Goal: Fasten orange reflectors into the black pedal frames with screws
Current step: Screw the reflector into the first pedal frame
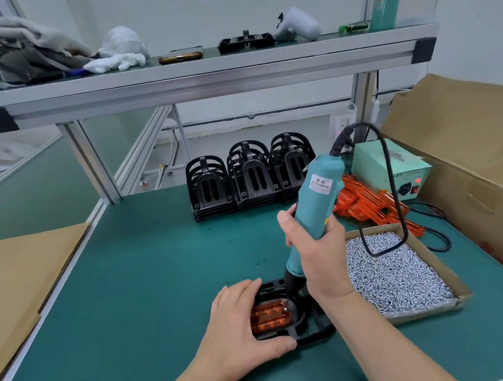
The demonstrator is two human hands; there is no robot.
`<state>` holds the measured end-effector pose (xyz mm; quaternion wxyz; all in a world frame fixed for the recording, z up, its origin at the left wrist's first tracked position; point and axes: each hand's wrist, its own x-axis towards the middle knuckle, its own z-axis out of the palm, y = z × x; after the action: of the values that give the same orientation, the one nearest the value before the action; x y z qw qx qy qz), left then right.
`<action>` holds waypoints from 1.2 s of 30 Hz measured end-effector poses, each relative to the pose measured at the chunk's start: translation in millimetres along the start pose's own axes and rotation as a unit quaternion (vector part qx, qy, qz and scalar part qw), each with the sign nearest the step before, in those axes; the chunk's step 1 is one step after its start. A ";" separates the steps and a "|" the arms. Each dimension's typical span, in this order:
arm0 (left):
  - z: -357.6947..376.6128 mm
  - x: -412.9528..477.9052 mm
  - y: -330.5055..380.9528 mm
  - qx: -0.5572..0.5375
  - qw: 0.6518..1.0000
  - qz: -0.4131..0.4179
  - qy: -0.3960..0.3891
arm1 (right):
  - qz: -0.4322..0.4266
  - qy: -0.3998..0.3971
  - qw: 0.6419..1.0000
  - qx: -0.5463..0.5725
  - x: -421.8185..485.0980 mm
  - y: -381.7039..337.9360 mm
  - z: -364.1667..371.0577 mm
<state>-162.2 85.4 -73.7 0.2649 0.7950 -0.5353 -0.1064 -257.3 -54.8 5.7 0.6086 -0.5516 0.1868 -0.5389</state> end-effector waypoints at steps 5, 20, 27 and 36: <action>-2.5 2.2 5.7 0.019 1.000 0.011 -0.017 | -0.051 0.037 0.998 0.013 31.5 -24.2 -16.8; 46.1 80.6 139.8 0.211 0.963 0.168 -0.024 | -0.060 0.178 0.982 -0.029 67.6 -30.0 -73.1; 62.7 86.3 149.5 0.171 0.980 0.099 -0.007 | -0.070 0.185 0.979 -0.057 63.7 -32.7 -69.3; 46.4 68.8 142.0 -0.096 0.991 0.065 0.061 | -0.076 0.217 0.972 -0.038 60.5 -36.7 -58.5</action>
<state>-268.2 -32.0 -28.7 0.3786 0.7344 -0.5558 -0.0917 -300.7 -127.5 41.1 0.4889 -0.4567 0.2924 -0.6833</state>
